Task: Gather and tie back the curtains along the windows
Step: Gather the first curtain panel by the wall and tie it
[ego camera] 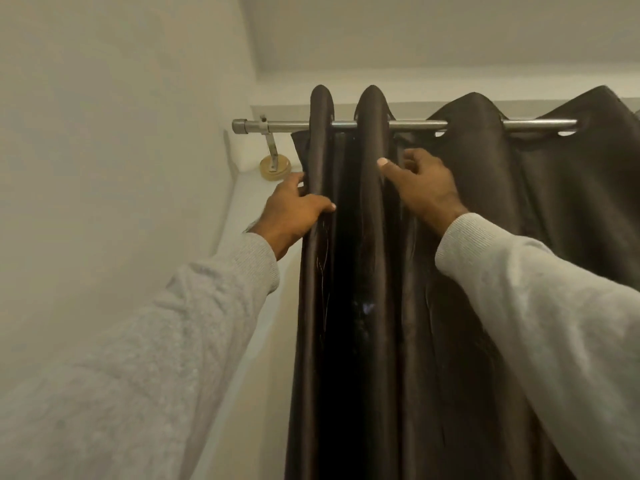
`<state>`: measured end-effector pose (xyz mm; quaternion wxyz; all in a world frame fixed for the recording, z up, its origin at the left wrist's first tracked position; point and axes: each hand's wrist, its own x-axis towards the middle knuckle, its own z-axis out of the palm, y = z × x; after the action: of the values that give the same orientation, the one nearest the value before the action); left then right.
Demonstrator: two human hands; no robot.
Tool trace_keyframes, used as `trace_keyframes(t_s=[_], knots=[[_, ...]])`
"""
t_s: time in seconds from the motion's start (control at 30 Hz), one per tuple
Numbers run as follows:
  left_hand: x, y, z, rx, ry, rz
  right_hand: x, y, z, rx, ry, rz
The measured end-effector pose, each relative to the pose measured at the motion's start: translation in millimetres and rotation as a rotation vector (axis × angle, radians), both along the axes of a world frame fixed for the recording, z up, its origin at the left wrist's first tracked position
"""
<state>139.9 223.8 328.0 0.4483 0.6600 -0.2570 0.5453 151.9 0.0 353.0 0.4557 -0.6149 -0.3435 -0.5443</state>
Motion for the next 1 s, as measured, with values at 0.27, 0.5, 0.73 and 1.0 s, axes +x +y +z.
trace_keyframes(t_s=[0.27,0.5,0.73,1.0], knots=[[14,-20,32,0.143,-0.023,0.100,23,52,57,-0.021,0.015,-0.011],[23,-8,34,0.118,0.032,-0.028,31,-4,77,0.179,-0.006,-0.024],[32,-21,55,0.016,-0.057,-0.089,61,-96,66,0.350,0.004,-0.870],[39,-69,57,0.090,-0.111,0.043,69,-78,64,0.075,-0.089,-0.257]])
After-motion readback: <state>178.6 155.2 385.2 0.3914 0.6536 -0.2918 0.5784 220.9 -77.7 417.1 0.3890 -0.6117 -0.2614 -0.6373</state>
